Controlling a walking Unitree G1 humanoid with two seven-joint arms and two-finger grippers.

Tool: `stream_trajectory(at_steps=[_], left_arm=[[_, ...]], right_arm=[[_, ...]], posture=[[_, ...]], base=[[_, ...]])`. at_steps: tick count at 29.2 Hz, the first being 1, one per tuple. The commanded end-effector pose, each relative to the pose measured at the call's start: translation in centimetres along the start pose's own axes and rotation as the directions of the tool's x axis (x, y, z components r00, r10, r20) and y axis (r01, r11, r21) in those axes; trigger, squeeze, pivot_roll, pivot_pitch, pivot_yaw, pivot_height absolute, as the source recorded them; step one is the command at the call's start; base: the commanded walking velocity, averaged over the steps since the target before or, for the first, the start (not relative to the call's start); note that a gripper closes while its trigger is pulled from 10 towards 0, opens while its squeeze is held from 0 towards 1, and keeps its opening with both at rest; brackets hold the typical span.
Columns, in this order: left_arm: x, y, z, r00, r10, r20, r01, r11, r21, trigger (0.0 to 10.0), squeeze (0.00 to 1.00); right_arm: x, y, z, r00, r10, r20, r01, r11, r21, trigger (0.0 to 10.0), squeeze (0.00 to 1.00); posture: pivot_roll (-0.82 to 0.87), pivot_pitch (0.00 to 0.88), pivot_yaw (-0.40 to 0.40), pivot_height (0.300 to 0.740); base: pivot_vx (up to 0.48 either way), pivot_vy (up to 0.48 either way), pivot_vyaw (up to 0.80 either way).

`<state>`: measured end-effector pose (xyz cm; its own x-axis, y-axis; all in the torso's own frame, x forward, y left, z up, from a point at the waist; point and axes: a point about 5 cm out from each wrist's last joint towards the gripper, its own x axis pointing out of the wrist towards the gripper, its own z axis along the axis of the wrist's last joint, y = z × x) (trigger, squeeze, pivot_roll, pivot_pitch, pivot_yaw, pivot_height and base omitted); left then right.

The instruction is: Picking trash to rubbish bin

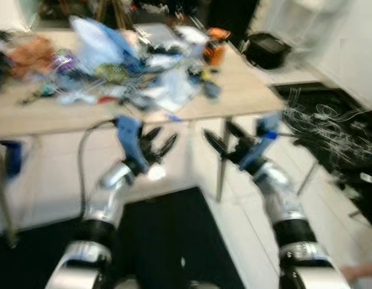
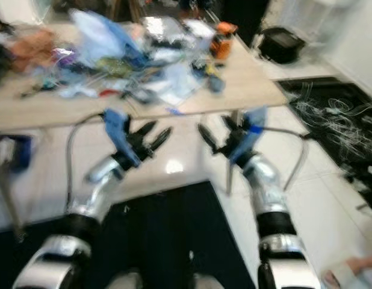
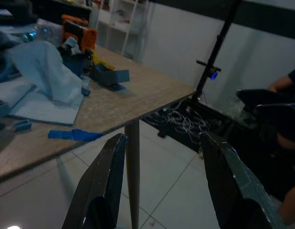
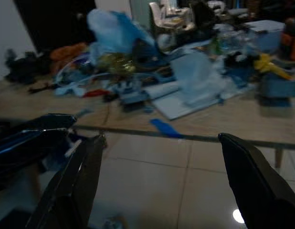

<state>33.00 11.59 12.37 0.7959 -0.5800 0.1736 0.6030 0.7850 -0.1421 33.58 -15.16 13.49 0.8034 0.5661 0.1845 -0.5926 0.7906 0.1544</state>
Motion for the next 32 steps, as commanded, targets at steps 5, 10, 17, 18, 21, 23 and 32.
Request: stream_trajectory(at_steps=[5, 10, 17, 18, 21, 23, 32], left_arm=[[0.3, -0.4, -0.1, 1.0, -0.023, -0.003, 0.023, 1.0, 0.007, 10.0, 0.0], [0.3, -0.5, -0.1, 1.0, -0.024, -0.003, 0.024, 1.0, 0.007, 10.0, 0.0], [0.3, -0.5, -0.1, 1.0, -0.024, -0.001, 0.024, 1.0, 0.008, 10.0, 0.0], [0.3, -0.5, -0.1, 1.0, -0.024, -0.001, 0.024, 1.0, 0.008, 10.0, 0.0], [0.3, -0.5, 0.0, 1.0, -0.018, 0.0, 0.018, 1.0, 0.019, 10.0, 0.0], [0.2, -0.4, 0.1, 1.0, -0.01, 0.001, 0.01, 0.999, 0.039, 10.0, 0.0], [-0.5, 0.2, 0.5, 1.0, 0.008, -0.021, -0.005, 0.989, 0.147, 10.0, 0.0]], right_arm=[[-0.5, -0.7, 0.0, 1.0, -0.029, -0.006, 0.029, 1.0, 0.0, 10.0, 0.0], [-0.5, -0.7, 0.0, 1.0, -0.03, -0.006, 0.03, 1.0, 0.002, 10.0, 0.0], [-0.6, -0.8, 0.1, 0.999, -0.033, -0.007, 0.033, 0.999, 0.003, 10.0, 0.0], [-0.6, -0.8, 0.1, 0.999, -0.033, -0.007, 0.033, 0.999, 0.003, 10.0, 0.0], [-0.7, -1.0, 0.2, 0.999, -0.042, -0.01, 0.042, 0.999, 0.008, 10.0, 0.0], [-0.8, -1.4, 0.3, 0.998, -0.053, -0.021, 0.053, 0.999, -0.001, 10.0, 0.0], [-2.7, -5.5, 2.2, 0.975, -0.203, -0.094, 0.192, 0.974, -0.118, 10.0, 0.0]], posture=[[-0.06, 0.0, -0.063, 0.74], [-0.06, 0.0, -0.063, 0.74], [-0.06, 0.0, -0.064, 0.74], [-0.06, 0.0, -0.064, 0.74], [-0.05, 0.0, -0.065, 0.74], [-0.05, 0.0, -0.065, 0.74], [-0.06, 0.0, -0.062, 0.74]], base=[[0.332, 0.0, -0.58], [0.331, 0.0, 0.0], [0.331, 0.0, 0.0], [0.334, 0.0, 0.0], [0.33, 0.0, 0.0], [0.332, 0.0, 0.0], [0.325, 0.0, 0.0]])
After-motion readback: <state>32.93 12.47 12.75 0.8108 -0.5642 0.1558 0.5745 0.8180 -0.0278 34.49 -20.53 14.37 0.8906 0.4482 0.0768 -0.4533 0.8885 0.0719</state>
